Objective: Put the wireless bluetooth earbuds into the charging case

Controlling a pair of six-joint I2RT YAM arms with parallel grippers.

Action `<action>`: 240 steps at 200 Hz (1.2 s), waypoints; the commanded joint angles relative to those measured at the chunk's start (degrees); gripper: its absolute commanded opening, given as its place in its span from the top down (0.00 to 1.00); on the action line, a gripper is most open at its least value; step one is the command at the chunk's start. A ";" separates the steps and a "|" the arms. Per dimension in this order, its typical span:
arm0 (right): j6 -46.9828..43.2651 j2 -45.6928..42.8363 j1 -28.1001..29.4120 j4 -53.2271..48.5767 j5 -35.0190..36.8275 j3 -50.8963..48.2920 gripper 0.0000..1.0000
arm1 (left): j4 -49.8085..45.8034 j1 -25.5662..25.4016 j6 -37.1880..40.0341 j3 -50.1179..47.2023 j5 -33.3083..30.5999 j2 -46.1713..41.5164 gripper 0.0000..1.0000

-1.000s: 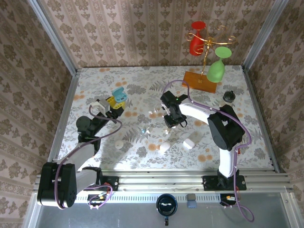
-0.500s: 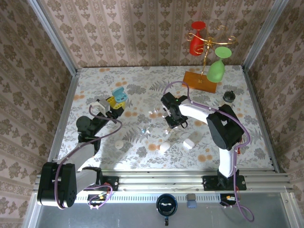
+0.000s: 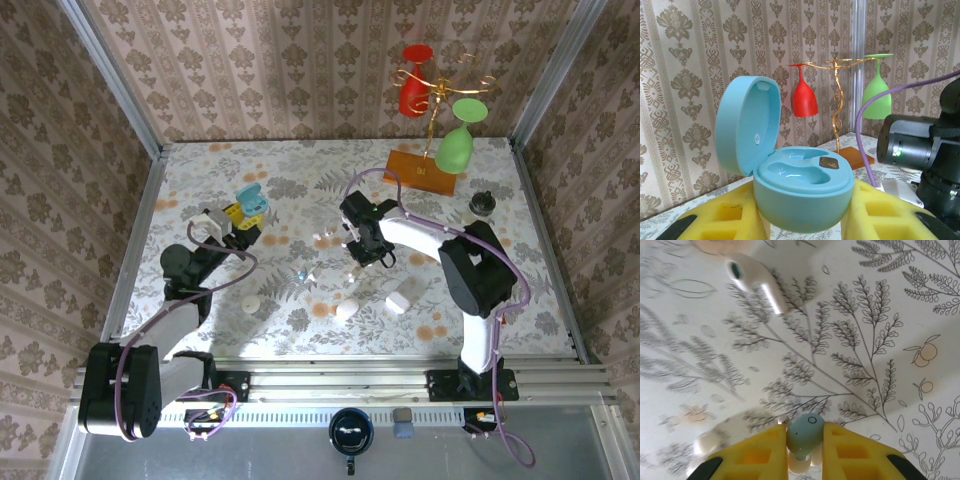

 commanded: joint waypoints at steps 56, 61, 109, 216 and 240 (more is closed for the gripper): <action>0.31 -1.60 0.80 -0.89 -9.97 -2.30 0.78 | 0.91 -0.33 -0.95 0.17 0.85 -1.45 0.76; 0.42 -1.29 1.01 -1.80 -10.04 -2.26 0.78 | 0.78 -0.34 -0.96 0.17 0.90 -1.58 0.76; 0.11 -0.87 2.25 -6.81 -7.72 -4.09 0.69 | 0.20 -0.36 -0.68 0.26 0.90 -1.94 0.76; 17.36 -0.16 1.90 -6.22 -6.92 -1.42 0.63 | -0.96 -0.31 0.08 0.00 0.55 -2.64 0.76; 18.59 0.64 1.98 -4.28 -10.44 -2.69 0.63 | -1.49 -0.35 0.52 0.16 0.49 -2.77 0.76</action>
